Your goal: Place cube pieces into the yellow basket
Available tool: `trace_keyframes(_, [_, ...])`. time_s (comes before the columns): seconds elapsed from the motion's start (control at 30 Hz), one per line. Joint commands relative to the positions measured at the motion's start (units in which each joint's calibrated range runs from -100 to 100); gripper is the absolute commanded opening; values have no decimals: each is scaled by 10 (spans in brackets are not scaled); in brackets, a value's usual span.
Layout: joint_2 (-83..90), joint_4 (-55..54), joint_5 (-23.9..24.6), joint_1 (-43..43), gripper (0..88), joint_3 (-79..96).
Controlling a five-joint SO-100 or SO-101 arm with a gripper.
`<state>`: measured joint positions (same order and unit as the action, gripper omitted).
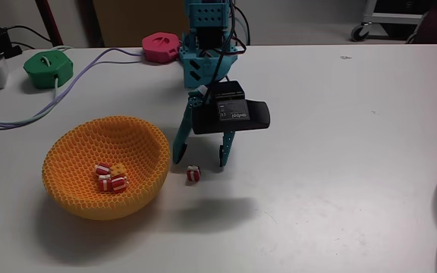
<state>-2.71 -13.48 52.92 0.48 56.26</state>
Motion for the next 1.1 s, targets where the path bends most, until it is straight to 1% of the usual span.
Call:
trace_keyframes(0.0, [-41, -23, -8, -13, 367, -63])
trace_keyframes(0.2, [-115, -29, -24, -22, 284, -139])
trace_keyframes(0.23, [-121, -29, -25, -22, 252, -143])
trace_keyframes(0.27, [-122, -30, -24, -23, 169, -144])
trace_keyframes(0.3, [-122, -30, -29, -23, 62, -144])
trace_keyframes(0.33, [-121, -30, -37, -25, 29, -144])
trace_keyframes(0.43, [-97, -25, -54, -27, 11, -137])
trace_keyframes(0.5, [-62, -22, -76, -31, 5, -132])
trace_keyframes(0.57, [-9, 15, -107, -38, 1, -145])
trace_keyframes(0.7, [96, 136, -177, -70, 0, -233])
trace_keyframes(0.83, [125, 153, -244, -139, 0, -307])
trace_keyframes(0.87, [121, 155, -253, -156, 51, -317])
trace_keyframes(0.93, [108, 174, -247, -180, 316, -311])
trace_keyframes(0.97, [105, 208, -244, -184, 445, -307])
trace_keyframes(1.0, [105, 220, -244, -190, 468, -294])
trace_keyframes(1.07, [106, 248, -236, -197, 482, -280])
